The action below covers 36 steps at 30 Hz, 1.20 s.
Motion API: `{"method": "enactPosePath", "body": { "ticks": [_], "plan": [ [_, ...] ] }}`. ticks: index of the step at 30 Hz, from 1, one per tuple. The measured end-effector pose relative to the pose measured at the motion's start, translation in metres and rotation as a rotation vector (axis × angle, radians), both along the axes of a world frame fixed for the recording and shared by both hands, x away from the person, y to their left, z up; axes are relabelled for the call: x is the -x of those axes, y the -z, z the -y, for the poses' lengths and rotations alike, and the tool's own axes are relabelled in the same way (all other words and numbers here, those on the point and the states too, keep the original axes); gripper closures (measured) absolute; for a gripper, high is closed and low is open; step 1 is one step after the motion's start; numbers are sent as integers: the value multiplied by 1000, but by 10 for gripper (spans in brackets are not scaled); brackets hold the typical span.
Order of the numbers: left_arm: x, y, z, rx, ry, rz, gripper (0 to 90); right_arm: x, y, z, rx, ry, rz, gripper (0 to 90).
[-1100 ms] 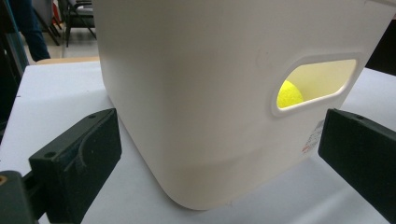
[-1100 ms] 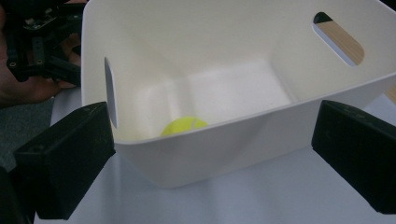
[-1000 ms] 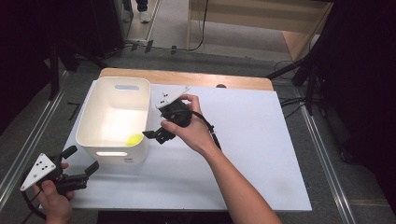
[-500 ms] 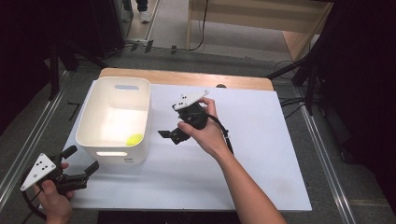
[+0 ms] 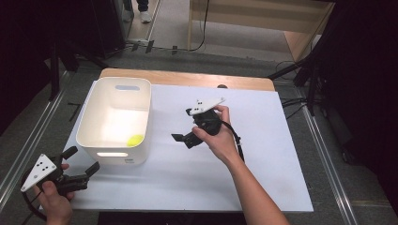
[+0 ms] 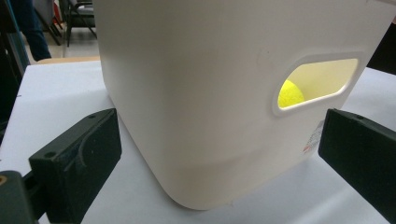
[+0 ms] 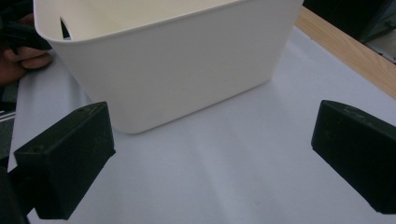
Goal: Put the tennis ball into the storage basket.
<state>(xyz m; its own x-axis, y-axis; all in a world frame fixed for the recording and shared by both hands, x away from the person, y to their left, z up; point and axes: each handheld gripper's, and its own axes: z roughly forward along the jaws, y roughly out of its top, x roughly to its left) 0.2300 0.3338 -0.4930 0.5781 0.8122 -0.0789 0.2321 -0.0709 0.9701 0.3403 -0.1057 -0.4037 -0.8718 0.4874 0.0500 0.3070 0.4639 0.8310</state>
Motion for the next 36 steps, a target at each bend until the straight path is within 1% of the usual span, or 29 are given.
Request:
{"method": "enactPosePath", "body": {
  "ticks": [1, 3, 11, 22, 35, 36],
  "plan": [
    [0, 0, 0, 0, -1, 0, 0, 1, 1, 2, -4, 5, 5, 0],
    [0, 0, 0, 0, 0, 0, 0, 2, 2, 6, -11, 9, -1, 0],
    [0, 0, 0, -3, 0, 0, 0, 8, 9, 20, -20, 36, 4, 0],
    [0, 0, 0, -5, 0, 1, 0, 16, 21, 41, -40, 67, 2, 0],
    [0, 0, 0, -4, -2, 1, 0, 28, 35, 70, -60, 116, 3, 0],
    [0, 0, 0, -4, -3, 1, 0, 29, 36, 73, -61, 121, -3, 0]
  ]
}}
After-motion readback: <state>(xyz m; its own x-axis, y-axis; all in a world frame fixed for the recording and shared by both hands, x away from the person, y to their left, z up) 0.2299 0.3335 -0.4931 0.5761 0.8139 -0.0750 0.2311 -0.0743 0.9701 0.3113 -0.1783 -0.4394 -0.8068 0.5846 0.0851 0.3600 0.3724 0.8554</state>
